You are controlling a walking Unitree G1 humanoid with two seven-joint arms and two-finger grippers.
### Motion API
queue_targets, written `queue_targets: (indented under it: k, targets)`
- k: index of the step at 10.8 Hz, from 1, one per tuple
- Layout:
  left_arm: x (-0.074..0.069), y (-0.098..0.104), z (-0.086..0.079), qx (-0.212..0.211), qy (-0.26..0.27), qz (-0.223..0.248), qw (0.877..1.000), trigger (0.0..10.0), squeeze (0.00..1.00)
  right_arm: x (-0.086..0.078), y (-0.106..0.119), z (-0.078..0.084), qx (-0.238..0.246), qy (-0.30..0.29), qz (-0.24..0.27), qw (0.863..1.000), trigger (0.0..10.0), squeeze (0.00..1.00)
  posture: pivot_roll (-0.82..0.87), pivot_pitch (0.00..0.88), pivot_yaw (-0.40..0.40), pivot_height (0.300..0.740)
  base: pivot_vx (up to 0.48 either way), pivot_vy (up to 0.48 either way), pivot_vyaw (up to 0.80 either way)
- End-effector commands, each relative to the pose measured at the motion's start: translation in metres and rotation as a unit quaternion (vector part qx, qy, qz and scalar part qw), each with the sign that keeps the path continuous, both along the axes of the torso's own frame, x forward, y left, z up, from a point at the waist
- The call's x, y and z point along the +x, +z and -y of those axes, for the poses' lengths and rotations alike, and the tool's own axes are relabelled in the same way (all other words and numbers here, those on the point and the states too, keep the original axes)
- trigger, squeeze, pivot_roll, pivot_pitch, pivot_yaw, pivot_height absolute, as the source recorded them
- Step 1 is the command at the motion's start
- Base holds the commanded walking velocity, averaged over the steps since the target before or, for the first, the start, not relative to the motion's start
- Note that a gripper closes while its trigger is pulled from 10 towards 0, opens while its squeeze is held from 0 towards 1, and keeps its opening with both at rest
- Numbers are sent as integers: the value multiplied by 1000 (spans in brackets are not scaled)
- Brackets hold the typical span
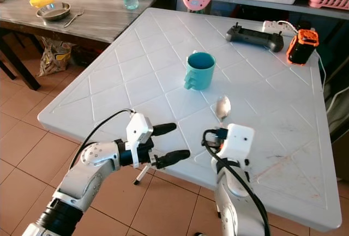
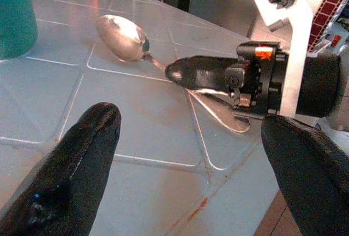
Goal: Setting the table
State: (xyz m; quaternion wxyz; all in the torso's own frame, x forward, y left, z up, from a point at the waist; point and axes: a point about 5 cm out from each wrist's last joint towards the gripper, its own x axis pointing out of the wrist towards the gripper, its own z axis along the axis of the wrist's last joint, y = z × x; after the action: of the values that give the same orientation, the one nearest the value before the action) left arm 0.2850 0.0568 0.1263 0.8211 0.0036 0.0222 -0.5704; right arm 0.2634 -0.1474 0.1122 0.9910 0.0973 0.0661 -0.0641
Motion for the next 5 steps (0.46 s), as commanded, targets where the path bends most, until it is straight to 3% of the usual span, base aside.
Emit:
queue_targets:
  k: [1, 3, 5]
  targets:
    - [2, 1, 0, 3, 5, 5, 1000, 10000, 0, -3, -1, -3, 12, -8, 0, 1000, 0, 0, -37, 131, 62, 740, 0, 0, 0]
    - [2, 2, 1, 2, 5, 6, 1000, 10000, 0, -1, 3, -4, 1, -2, 14, 1000, 0, 0, -38, 128, 62, 740, 0, 0, 0]
    - [2, 2, 2, 2, 5, 7, 1000, 10000, 0, -2, -5, -2, -14, -3, -14, 1000, 0, 0, -36, 124, 53, 740, 0, 0, 0]
